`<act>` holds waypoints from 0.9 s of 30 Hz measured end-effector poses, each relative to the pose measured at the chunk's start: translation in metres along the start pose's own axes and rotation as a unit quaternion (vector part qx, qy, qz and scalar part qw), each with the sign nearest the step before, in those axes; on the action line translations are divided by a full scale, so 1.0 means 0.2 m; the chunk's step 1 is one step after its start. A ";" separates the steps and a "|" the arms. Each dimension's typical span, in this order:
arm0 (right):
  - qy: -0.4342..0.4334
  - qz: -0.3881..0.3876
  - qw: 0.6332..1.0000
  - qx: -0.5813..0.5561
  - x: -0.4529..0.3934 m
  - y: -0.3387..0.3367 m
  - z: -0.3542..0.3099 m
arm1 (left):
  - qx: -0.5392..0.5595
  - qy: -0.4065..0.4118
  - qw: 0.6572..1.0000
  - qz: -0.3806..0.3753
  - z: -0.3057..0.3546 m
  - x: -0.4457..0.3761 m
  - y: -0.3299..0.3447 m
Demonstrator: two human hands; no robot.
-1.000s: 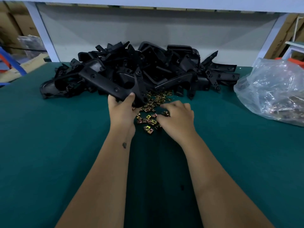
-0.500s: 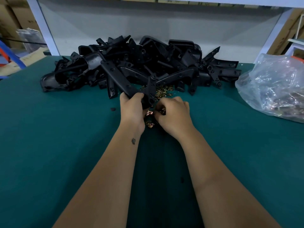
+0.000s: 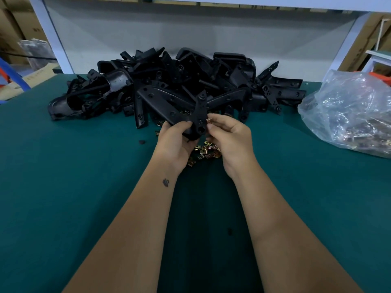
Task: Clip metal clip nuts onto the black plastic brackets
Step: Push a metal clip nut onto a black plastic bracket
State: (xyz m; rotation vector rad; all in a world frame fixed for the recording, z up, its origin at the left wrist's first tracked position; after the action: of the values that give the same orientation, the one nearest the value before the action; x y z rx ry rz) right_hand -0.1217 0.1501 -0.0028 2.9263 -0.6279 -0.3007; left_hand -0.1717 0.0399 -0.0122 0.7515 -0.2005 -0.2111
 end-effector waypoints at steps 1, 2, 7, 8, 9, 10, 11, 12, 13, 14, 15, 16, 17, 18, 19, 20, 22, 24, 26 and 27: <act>0.003 -0.003 1.000 -0.015 0.00 0.00 0.00 | 0.005 -0.004 1.000 -0.002 0.00 0.00 0.00; 0.007 -0.005 1.000 -0.029 0.00 0.00 0.00 | 0.008 -0.009 1.000 -0.005 0.00 0.01 0.01; 0.030 -0.003 0.996 -0.086 0.00 0.00 -0.01 | 0.014 -0.031 0.999 -0.014 0.01 0.01 0.02; 0.030 -0.003 0.995 -0.094 -0.01 0.00 -0.02 | 0.009 -0.033 0.999 -0.014 0.01 0.01 0.02; 0.032 -0.001 0.994 -0.104 -0.01 0.00 -0.02 | 0.002 -0.034 0.999 -0.015 0.01 0.02 0.02; 0.035 0.001 0.993 -0.117 -0.01 0.00 -0.03 | -0.008 -0.032 0.999 -0.016 0.01 0.02 0.02; 0.039 0.004 0.991 -0.130 -0.01 0.01 -0.03 | -0.019 -0.028 0.999 -0.015 0.01 0.02 0.03; 0.044 0.006 0.989 -0.141 -0.01 0.01 -0.03 | -0.028 -0.023 0.999 -0.015 0.01 0.03 0.03; 0.046 0.008 0.988 -0.147 -0.01 0.01 -0.03 | -0.034 -0.019 0.999 -0.015 0.01 0.03 0.03; 0.045 0.011 0.988 -0.148 -0.01 0.01 -0.02 | -0.037 -0.017 0.999 -0.013 0.01 0.03 0.03; 0.042 0.017 0.989 -0.141 -0.01 0.01 -0.02 | -0.040 -0.016 0.999 -0.010 0.01 0.03 0.03; 0.040 0.025 0.990 -0.131 -0.01 0.00 -0.02 | -0.044 -0.015 0.999 -0.009 0.01 0.03 0.03; 0.038 0.032 0.991 -0.123 -0.01 0.00 -0.02 | -0.047 -0.015 0.999 -0.008 0.01 0.03 0.03; 0.038 0.037 0.992 -0.118 -0.01 0.00 -0.02 | -0.048 -0.016 0.999 -0.005 0.01 0.03 0.03; 0.037 0.041 0.992 -0.116 -0.01 0.00 -0.01 | -0.045 -0.015 0.999 -0.003 0.01 0.04 0.04; 0.035 0.044 0.992 -0.113 -0.02 0.00 -0.01 | -0.041 -0.015 0.999 0.000 0.01 0.04 0.04; 0.027 0.048 0.993 -0.102 -0.02 0.00 -0.01 | -0.032 -0.015 0.999 0.005 0.00 0.04 0.04; 0.018 0.049 0.994 -0.097 -0.01 0.00 -0.01 | -0.025 -0.016 1.000 0.011 0.01 0.04 0.04; 0.012 0.051 0.994 -0.096 -0.01 0.00 -0.01 | -0.022 -0.019 0.999 0.014 0.01 0.04 0.03; 0.008 0.053 0.994 -0.091 0.00 0.00 -0.01 | -0.020 -0.020 0.999 0.016 0.01 0.04 0.03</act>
State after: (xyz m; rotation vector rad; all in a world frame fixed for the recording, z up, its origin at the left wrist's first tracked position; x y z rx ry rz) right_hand -0.1217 0.1511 -0.0002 2.7095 -0.7097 -0.3041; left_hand -0.1632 0.0416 -0.0058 0.7032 -0.2464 -0.1989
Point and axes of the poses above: each hand's wrist, its own x-axis away from the middle knuckle, its own y-axis out of the palm, z = x × y, the point moved 2 cm from there along -x, towards the middle knuckle, and after that the axes turned 1 degree about -z, right-handed, at the moved point
